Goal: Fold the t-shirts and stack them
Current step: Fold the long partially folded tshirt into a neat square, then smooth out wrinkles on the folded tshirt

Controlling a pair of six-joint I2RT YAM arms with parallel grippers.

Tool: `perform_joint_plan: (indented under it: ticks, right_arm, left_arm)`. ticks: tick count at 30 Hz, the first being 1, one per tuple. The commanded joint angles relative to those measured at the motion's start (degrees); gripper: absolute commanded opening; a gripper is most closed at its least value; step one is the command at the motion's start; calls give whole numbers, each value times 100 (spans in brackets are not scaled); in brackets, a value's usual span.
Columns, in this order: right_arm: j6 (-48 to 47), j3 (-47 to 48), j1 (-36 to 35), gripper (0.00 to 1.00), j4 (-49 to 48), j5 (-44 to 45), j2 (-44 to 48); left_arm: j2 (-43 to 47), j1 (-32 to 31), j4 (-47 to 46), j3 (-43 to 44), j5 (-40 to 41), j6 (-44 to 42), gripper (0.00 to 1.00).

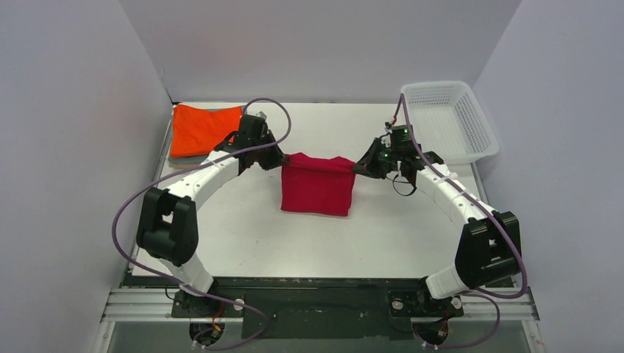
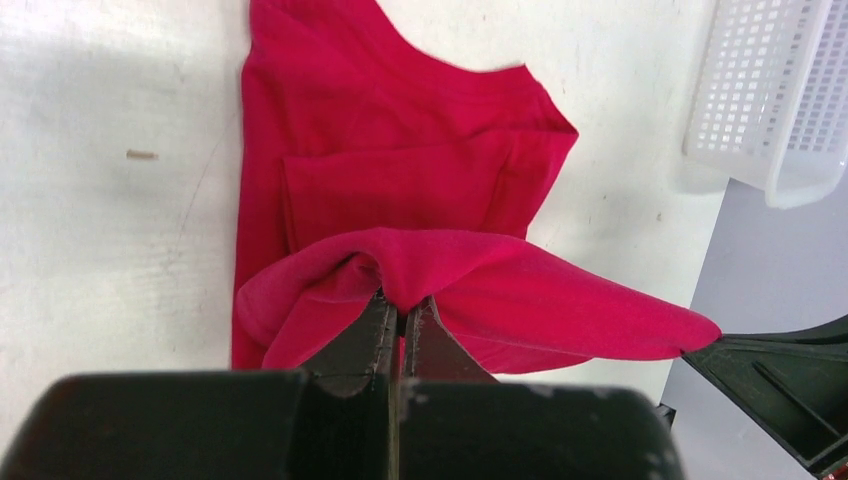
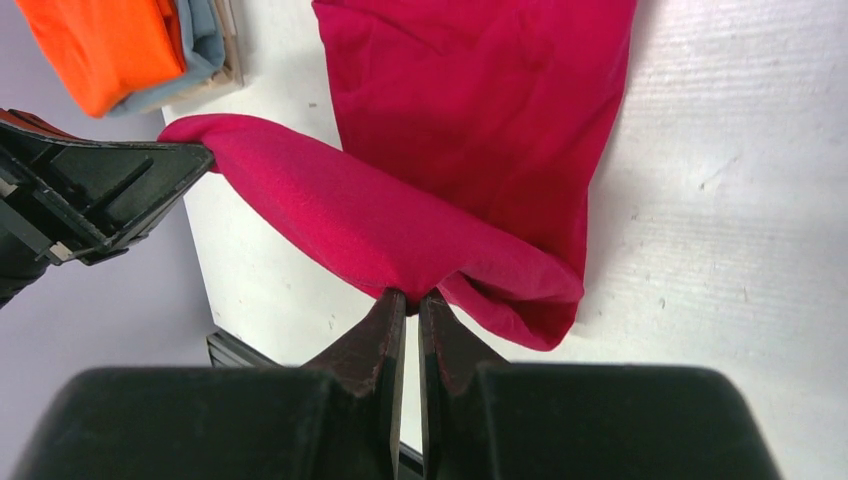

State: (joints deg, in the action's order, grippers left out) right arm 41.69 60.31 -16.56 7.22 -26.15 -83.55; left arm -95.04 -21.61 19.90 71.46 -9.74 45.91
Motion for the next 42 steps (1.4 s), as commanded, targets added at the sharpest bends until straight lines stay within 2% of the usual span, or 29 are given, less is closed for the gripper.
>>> perform_joint_plan:
  ticks: [1,8,15,16,18,19,20,21,22,23,26,30,33,37,42]
  right_arm:
    - [47,392,166,0,-283,79,-322]
    - [153,710,395,0,-601,117,-1078]
    - [307,1408,588,0,-1136,135,-2385]
    - [345,1490,608,0,-1149,175,-2653]
    - [446,1673,650,2,-1217,245,-2943]
    - [496,1761,675,8,-1343,333,-3011]
    - [510,1933,691,28,-1381,367,-3148]
    - [496,2042,718,38,-1355,317,-3215]
    - [482,2240,734,53,-1232,292,-3289]
    - [446,2314,751,57,-1166,289,-3290]
    - [157,2337,717,73,-782,413,-2905]
    - [-23,1842,533,83,-541,468,-2237]
    - [46,1623,351,86,-643,300,-2084]
    - [405,1765,219,87,-1061,-23,-2466]
    - [604,2308,200,88,-1124,-89,-3098]
  left_arm:
    - [-520,167,-15,688,49,-311,0]
    - [-1361,313,1,1425,4,-374,0]
    - [-2576,406,201,2468,-95,-429,0]
    - [-2786,413,230,2565,-98,-432,4]
    - [-3094,438,261,2862,-105,-463,24]
    - [-3180,456,339,3115,-124,-511,44]
    - [-3332,460,401,3266,-140,-530,50]
    - [-3378,470,504,3514,-124,-550,62]
    - [-3426,472,565,3719,-85,-553,69]
    - [-3421,473,597,3810,-58,-552,76]
    - [-3159,426,717,3941,17,-579,80]
    - [-2561,268,333,3398,110,-677,83]
    - [-2456,210,124,3208,-231,-696,84]
    - [-2897,164,-22,3353,-919,-647,85]
    - [-3678,143,189,4059,-1179,-604,85]
